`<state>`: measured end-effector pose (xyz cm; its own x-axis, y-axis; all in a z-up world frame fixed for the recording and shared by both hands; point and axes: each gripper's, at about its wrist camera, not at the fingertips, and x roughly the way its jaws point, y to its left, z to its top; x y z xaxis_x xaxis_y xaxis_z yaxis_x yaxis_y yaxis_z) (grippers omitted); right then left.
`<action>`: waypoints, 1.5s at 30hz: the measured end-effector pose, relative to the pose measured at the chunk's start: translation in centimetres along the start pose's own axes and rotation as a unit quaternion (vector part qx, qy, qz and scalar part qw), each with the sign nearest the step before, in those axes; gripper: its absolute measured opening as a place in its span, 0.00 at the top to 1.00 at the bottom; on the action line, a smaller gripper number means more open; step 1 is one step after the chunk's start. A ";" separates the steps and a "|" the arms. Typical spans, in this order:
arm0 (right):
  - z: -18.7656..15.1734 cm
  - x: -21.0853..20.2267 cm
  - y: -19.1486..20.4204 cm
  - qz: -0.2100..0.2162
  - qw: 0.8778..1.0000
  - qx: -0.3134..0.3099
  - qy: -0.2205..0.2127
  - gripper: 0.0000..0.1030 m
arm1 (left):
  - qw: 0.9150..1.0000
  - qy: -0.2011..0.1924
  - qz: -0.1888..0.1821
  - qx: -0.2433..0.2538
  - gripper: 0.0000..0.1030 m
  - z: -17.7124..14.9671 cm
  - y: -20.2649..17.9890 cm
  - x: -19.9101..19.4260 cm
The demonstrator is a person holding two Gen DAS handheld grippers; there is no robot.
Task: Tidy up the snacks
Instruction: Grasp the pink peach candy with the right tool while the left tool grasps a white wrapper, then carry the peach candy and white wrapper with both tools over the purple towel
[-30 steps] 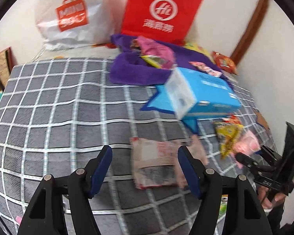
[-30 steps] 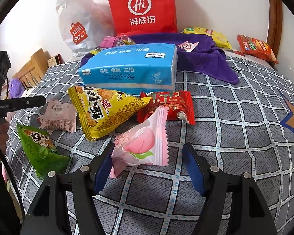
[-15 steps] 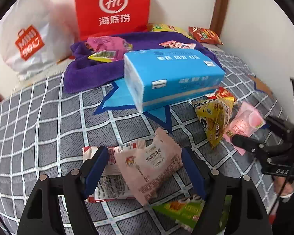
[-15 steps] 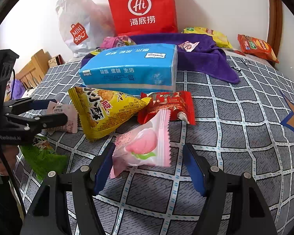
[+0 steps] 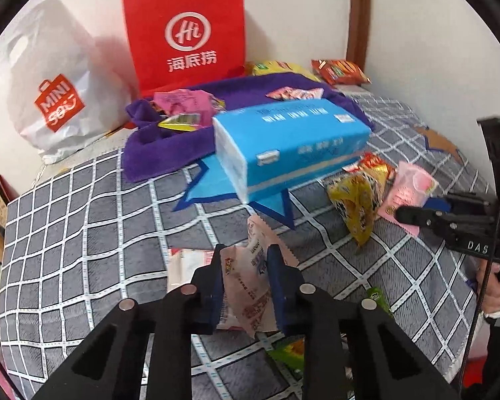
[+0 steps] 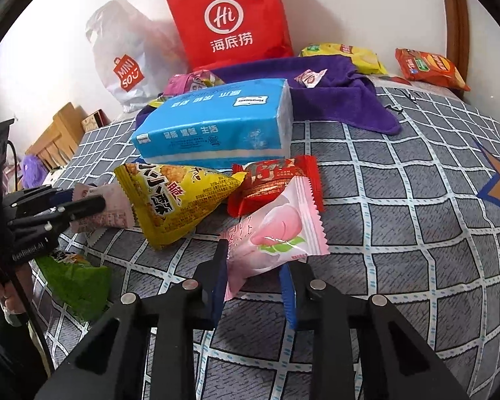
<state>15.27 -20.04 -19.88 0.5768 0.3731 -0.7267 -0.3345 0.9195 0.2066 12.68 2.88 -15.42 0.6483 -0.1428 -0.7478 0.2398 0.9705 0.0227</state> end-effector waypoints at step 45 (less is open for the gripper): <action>10.2 -7.4 4.0 -0.037 0.996 -0.046 -0.068 0.76 | 0.990 -0.025 -0.088 -0.106 0.82 10.1 2.4 -4.6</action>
<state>17.21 -17.84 -6.96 0.6965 0.3243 -0.6401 -0.3505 0.9322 0.0909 17.57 3.91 -5.17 0.6463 -0.3174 -0.6940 0.1989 0.9480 -0.2483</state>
